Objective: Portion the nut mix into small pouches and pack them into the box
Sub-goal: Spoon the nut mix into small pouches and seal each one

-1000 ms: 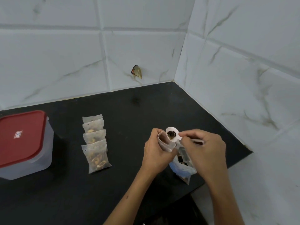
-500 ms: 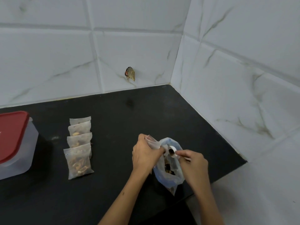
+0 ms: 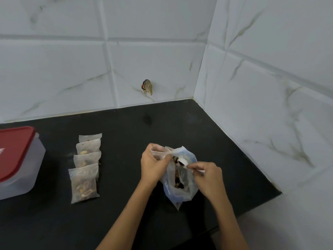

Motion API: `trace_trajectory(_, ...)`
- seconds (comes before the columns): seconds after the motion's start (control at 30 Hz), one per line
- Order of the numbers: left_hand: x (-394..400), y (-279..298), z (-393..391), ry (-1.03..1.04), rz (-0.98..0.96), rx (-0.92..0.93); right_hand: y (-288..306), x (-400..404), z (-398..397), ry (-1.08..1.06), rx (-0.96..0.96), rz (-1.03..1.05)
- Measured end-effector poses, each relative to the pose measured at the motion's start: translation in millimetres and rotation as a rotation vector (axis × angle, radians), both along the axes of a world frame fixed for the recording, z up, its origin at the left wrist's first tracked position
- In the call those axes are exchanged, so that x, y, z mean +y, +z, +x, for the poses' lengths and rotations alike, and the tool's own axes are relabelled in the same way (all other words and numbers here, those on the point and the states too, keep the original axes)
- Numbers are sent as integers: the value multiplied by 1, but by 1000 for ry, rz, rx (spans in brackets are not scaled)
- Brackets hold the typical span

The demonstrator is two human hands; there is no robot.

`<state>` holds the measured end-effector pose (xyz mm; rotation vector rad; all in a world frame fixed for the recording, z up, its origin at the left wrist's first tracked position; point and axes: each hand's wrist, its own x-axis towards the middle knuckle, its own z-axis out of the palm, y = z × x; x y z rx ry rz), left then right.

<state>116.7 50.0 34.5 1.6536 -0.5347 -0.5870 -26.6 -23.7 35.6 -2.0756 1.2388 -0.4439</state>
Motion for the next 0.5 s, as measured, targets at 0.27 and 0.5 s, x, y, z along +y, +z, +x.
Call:
trace_trajectory(0.27, 8, -10, 4, 98, -77, -22, 6, 0, 7, 36, 95, -77)
trace_trajectory(0.5, 7, -6, 4, 104, 5, -99, 27, -11, 15, 79, 212, -119)
